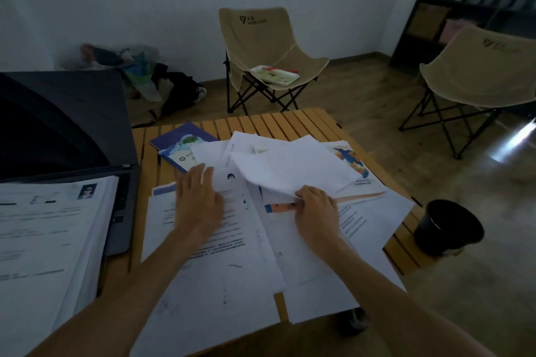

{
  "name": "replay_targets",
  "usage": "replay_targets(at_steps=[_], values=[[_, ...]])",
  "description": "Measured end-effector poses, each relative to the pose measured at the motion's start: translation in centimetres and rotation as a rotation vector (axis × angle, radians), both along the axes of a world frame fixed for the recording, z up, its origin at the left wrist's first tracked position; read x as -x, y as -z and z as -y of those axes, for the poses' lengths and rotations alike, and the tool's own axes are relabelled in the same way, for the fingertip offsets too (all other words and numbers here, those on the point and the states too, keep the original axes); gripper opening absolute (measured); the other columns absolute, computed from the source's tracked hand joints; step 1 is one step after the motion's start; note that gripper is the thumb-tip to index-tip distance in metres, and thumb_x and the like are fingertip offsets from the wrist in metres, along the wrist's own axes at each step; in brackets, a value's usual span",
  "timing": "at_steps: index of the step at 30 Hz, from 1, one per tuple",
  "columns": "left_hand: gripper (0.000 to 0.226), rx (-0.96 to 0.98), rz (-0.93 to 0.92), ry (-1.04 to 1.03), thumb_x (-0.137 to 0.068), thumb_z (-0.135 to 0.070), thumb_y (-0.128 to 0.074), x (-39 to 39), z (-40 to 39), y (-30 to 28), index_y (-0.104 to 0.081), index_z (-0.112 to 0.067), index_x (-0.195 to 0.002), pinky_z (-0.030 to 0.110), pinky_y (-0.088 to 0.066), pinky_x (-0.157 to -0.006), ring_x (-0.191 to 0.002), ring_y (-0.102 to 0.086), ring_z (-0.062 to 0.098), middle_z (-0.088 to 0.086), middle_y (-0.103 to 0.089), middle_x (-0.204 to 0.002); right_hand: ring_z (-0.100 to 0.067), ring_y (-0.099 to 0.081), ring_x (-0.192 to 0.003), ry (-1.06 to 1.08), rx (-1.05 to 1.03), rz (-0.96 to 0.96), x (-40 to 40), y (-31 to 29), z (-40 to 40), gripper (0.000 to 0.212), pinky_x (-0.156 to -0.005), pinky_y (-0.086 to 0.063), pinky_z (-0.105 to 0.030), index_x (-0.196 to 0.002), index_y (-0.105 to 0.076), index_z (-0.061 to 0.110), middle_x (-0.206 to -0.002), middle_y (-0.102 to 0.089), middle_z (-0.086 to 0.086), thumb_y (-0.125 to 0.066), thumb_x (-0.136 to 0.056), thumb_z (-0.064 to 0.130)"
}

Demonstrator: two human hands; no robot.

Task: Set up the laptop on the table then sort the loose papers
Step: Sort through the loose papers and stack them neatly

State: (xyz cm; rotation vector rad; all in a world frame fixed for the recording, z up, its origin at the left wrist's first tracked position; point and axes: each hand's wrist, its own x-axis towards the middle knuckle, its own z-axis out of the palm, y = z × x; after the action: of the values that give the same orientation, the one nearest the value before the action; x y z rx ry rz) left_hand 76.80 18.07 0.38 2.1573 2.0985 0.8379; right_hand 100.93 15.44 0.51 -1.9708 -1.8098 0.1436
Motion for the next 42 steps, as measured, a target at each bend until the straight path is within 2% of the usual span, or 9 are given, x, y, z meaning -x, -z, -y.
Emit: replay_targets(at_steps=[5, 8, 11, 19, 24, 28, 33, 37, 42], values=[[0.068, -0.068, 0.028, 0.345, -0.087, -0.029, -0.067, -4.5, 0.9, -3.4, -0.037, -0.019, -0.146, 0.046, -0.015, -0.122, -0.145, -0.026, 0.023, 0.003, -0.035, -0.154, -0.025, -0.066, -0.101, -0.133, -0.004, -0.097, -2.2, -3.7, 1.2, 0.022, -0.085, -0.052, -0.035, -0.11, -0.072, 0.015, -0.108, -0.072, -0.005, -0.051, -0.102, 0.016], [0.018, -0.13, 0.033, 0.415, -0.096, -0.03, -0.055, -5.1, 0.7, -8.4, -0.067, -0.023, -0.108, 0.032, -0.042, -0.093, -0.103, -0.062, 0.021, 0.0, -0.068, -0.107, -0.016, -0.063, -0.109, -0.208, -0.012, -0.291, -3.9, -6.9, 2.4, 0.027, -0.09, -0.056, -0.034, -0.123, -0.065, 0.017, -0.118, -0.067, 0.001, -0.059, -0.099, 0.026], [0.021, -0.05, 0.293, 0.259, -0.098, -0.025, -0.052, -3.2, 1.5, -13.4, -0.066, -0.016, -0.086, 0.033, -0.049, -0.071, -0.076, -0.061, 0.019, 0.002, -0.063, -0.078, -0.01, -0.064, -0.101, -0.183, -0.033, -0.461, -6.4, -9.7, 2.2, 0.033, -0.083, -0.057, -0.03, -0.123, -0.061, 0.028, -0.113, -0.066, 0.01, -0.067, -0.092, 0.034], [0.035, 0.217, 0.792, 0.091, -0.09, -0.024, -0.069, 4.3, 2.1, -14.8, -0.064, -0.01, -0.122, 0.037, -0.049, -0.089, -0.105, -0.061, 0.023, 0.003, -0.065, -0.113, -0.035, -0.068, -0.111, -0.309, 0.302, -1.297, -6.3, -9.6, 3.9, 0.026, -0.09, -0.059, -0.047, -0.124, -0.062, 0.008, -0.119, -0.069, -0.017, -0.054, -0.099, 0.011], [0.032, 0.225, 0.864, 0.086, -0.088, -0.017, -0.071, 5.7, 2.8, -14.6, -0.064, -0.014, -0.119, 0.035, -0.05, -0.087, -0.103, -0.063, 0.022, 0.004, -0.067, -0.116, -0.03, -0.07, -0.107, -0.312, 0.399, -1.12, -4.0, -8.5, 5.0, 0.024, -0.088, -0.059, -0.05, -0.118, -0.065, 0.01, -0.114, -0.073, -0.008, -0.054, -0.098, 0.004], [0.081, 0.067, 0.546, 0.144, -0.079, -0.031, -0.08, 7.6, 3.8, -16.8, -0.036, -0.02, -0.146, 0.035, -0.043, -0.1, -0.123, -0.046, 0.012, -0.005, -0.043, -0.14, -0.017, -0.069, -0.096, -0.374, 0.265, -0.5, -3.6, -11.5, 3.3, 0.016, -0.085, -0.059, -0.042, -0.098, -0.067, 0.02, -0.1, -0.07, 0.0, -0.053, -0.098, 0.011], [0.044, 0.567, 0.291, 0.352, -0.087, -0.044, -0.068, 3.6, 4.9, -15.5, -0.055, -0.029, -0.126, 0.02, -0.046, -0.075, -0.107, -0.059, 0.016, -0.007, -0.058, -0.117, -0.009, -0.062, -0.082, -0.597, 0.424, -0.245, 0.7, -16.5, 0.1, 0.019, -0.068, -0.046, -0.02, -0.087, -0.068, 0.025, -0.089, -0.067, 0.008, -0.058, -0.096, 0.012], [0.035, 0.525, 0.81, 0.059, -0.087, -0.018, -0.07, 5.6, 5.4, -9.6, -0.059, -0.02, -0.119, 0.038, -0.052, -0.088, -0.098, -0.062, 0.025, 0.007, -0.063, -0.112, -0.012, -0.056, -0.066, -0.269, 0.188, -0.426, 1.2, -13.1, -3.3, 0.009, -0.054, -0.042, -0.017, -0.095, -0.066, 0.016, -0.086, -0.066, -0.002, -0.058, -0.096, 0.011], [0.013, 0.42, 0.587, -0.169, -0.09, -0.005, -0.058, 7.9, 7.6, -3.8, -0.06, -0.016, -0.083, 0.025, -0.048, -0.059, -0.081, -0.063, 0.027, 0.004, -0.062, -0.083, -0.029, -0.056, -0.112, 0.184, 0.35, -0.059, -4.6, -3.9, -4.7, 0.044, -0.095, -0.049, -0.041, -0.122, -0.056, 0.014, -0.126, -0.06, -0.012, -0.065, -0.088, 0.042]])
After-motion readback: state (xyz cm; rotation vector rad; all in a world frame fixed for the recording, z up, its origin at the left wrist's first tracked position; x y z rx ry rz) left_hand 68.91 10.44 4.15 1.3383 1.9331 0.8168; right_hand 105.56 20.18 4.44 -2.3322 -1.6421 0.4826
